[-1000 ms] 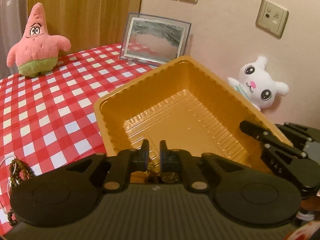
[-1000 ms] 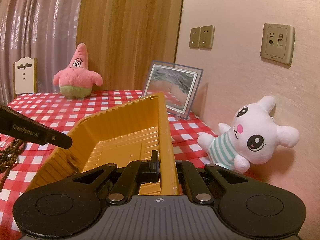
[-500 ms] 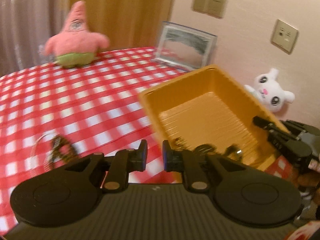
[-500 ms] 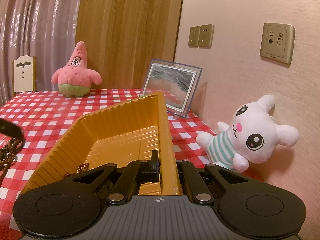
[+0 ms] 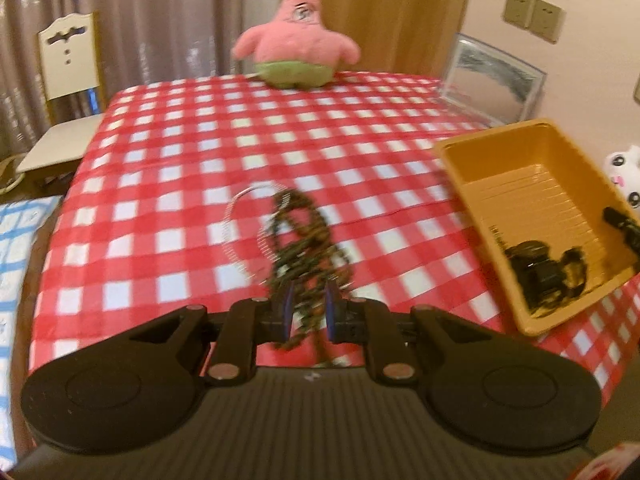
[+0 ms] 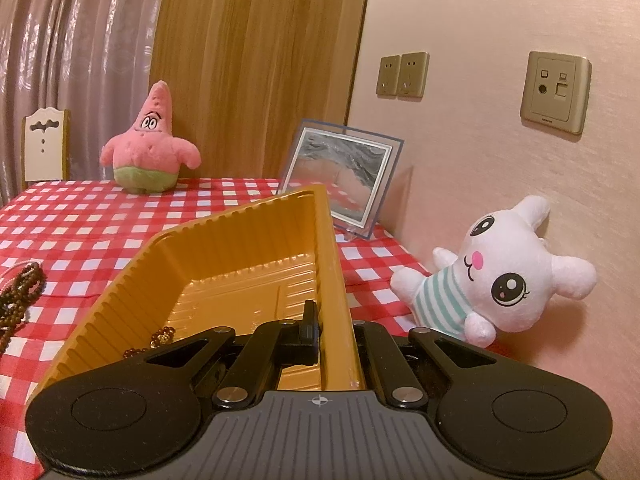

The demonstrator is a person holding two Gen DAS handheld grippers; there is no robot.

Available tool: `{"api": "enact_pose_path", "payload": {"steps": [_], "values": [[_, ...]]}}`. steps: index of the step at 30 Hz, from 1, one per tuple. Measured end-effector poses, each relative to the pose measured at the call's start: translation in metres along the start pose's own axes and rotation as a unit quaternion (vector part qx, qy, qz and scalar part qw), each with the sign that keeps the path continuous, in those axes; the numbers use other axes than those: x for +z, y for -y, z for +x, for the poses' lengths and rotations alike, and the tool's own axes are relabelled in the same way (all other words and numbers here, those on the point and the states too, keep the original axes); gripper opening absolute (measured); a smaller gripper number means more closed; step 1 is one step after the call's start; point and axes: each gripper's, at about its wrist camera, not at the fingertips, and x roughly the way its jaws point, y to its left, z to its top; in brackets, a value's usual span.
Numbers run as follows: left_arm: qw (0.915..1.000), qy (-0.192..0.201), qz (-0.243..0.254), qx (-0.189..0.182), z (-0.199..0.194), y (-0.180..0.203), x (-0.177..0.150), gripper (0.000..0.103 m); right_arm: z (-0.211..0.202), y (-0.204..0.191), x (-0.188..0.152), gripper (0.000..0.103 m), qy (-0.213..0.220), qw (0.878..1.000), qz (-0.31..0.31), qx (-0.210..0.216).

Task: Organize jewelry
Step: 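Move the left tool back over the jewelry pile, then grasp a dark bead strand from the pile with the left tool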

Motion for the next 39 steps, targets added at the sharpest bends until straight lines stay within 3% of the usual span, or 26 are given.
{"api": "enact_pose_path", "payload": {"steps": [11, 25, 39], "values": [[1.0000, -0.008, -0.004, 0.003, -0.001, -0.012, -0.011, 0.013, -0.002, 0.000, -0.001, 0.003, -0.003, 1.000, -0.002, -0.006], [0.9979, -0.023, 0.053, -0.028, 0.023, 0.012, -0.013, 0.013, -0.002, 0.002, -0.001, 0.003, -0.007, 1.000, -0.002, -0.008], [0.9928, -0.036, 0.112, -0.022, 0.061, 0.028, -0.009, 0.013, -0.001, 0.001, -0.002, 0.003, -0.009, 1.000, -0.003, -0.009]]}}
